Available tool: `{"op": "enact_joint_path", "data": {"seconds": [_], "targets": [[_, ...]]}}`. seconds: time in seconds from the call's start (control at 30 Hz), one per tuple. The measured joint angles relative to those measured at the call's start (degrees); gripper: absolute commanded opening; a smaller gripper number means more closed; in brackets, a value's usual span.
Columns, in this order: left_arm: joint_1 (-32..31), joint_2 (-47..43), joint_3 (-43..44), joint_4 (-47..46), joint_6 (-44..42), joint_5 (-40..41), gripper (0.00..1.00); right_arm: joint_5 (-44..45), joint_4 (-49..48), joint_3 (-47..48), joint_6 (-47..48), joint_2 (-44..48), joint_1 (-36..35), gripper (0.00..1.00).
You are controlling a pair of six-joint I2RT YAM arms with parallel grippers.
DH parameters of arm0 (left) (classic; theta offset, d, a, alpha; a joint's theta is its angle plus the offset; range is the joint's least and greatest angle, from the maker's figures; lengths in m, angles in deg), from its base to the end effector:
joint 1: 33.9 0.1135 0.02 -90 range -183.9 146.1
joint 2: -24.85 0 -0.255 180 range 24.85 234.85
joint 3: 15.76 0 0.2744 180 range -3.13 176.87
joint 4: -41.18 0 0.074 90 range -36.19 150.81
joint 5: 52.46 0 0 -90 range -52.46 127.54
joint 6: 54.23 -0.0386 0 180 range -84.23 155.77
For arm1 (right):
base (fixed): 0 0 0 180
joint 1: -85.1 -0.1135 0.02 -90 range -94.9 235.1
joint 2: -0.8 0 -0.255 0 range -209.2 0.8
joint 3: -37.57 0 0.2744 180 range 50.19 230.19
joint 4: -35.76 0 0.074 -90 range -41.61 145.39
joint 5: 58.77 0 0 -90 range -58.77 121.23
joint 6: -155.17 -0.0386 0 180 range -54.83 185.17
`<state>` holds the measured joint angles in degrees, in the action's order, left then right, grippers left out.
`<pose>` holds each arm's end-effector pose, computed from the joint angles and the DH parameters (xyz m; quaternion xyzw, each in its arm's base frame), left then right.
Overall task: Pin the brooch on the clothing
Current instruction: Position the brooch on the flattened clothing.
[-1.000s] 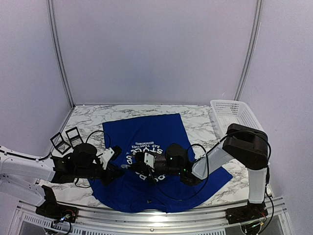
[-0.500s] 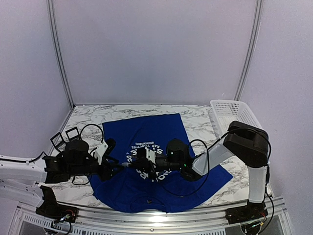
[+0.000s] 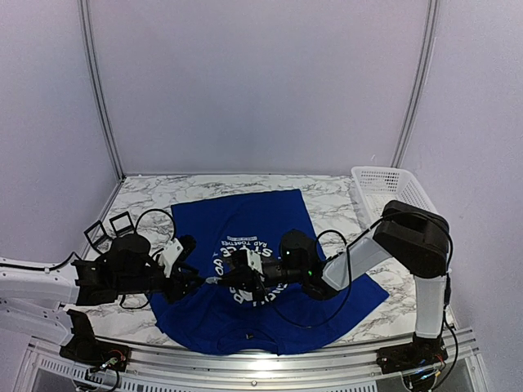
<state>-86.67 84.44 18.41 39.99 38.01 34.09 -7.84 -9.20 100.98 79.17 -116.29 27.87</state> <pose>0.1442 -0.1936 0.1694 0.3730 0.7521 -0.2731 0.4697 0.1968 0.3507 0.1037 -0.5935 0.4545 0.4620 0.4772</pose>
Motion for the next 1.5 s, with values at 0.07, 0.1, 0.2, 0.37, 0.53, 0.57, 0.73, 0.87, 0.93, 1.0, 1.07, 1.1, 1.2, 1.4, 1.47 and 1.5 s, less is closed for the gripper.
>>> {"op": "enact_joint_path", "data": {"seconds": [0.07,0.1,0.2,0.37,0.53,0.57,0.73,0.87,0.93,1.0,1.07,1.1,1.2,1.4,1.47,1.5], "targets": [[0.00,0.35,0.09,0.11,-0.39,-0.52,0.33,-0.33,0.37,0.00,0.07,0.00,0.07,0.00],[0.00,0.46,0.13,0.17,-0.59,-0.81,0.34,-0.50,0.57,0.00,0.17,0.00,0.09,0.00],[0.00,0.55,0.13,0.42,-1.62,-1.60,0.35,-0.92,0.90,0.02,0.44,0.00,0.11,0.00],[-0.24,0.35,0.13,0.66,-3.43,-2.64,0.39,-1.42,1.09,0.02,0.92,0.00,0.11,0.00],[-0.76,-0.70,0.13,0.52,-4.83,-3.69,0.40,-1.60,1.11,0.33,1.27,0.00,0.11,0.00],[-0.76,-0.74,0.13,0.48,-4.96,-3.82,0.40,-1.60,1.14,0.39,1.33,0.00,0.11,0.00],[-0.81,-0.09,0.13,0.44,-5.77,-3.54,0.33,-1.88,1.22,0.44,2.08,0.00,0.11,0.00],[-0.81,1.88,0.17,0.44,-6.54,-2.95,0.29,-2.14,1.25,0.44,2.25,0.00,0.11,0.00],[-0.81,2.60,0.26,0.44,-6.80,-2.95,0.27,-2.34,1.25,0.46,2.25,0.00,0.11,0.00],[-0.81,2.91,0.28,0.44,-6.91,-2.99,0.26,-2.56,1.25,0.50,2.25,0.00,0.11,0.00],[-0.81,2.99,0.35,0.44,-7.02,-3.17,0.25,-2.67,1.22,0.52,2.25,0.00,0.11,0.00],[-0.81,2.99,0.44,0.44,-7.02,-3.21,0.24,-2.69,1.22,0.55,2.23,0.00,0.11,0.00],[-0.81,2.95,0.50,0.42,-7.19,-3.50,0.23,-2.82,1.20,0.81,2.14,0.00,0.11,0.00],[-0.87,2.78,0.79,0.37,-7.19,-4.20,0.23,-3.13,1.29,1.11,2.12,0.00,0.11,0.00],[-0.87,2.78,0.92,0.20,-7.19,-4.33,0.23,-3.21,1.29,1.27,2.12,0.00,0.11,0.00],[-0.92,2.78,0.92,0.13,-7.19,-4.48,0.23,-3.30,1.36,1.33,2.14,0.00,0.11,0.00]]}}
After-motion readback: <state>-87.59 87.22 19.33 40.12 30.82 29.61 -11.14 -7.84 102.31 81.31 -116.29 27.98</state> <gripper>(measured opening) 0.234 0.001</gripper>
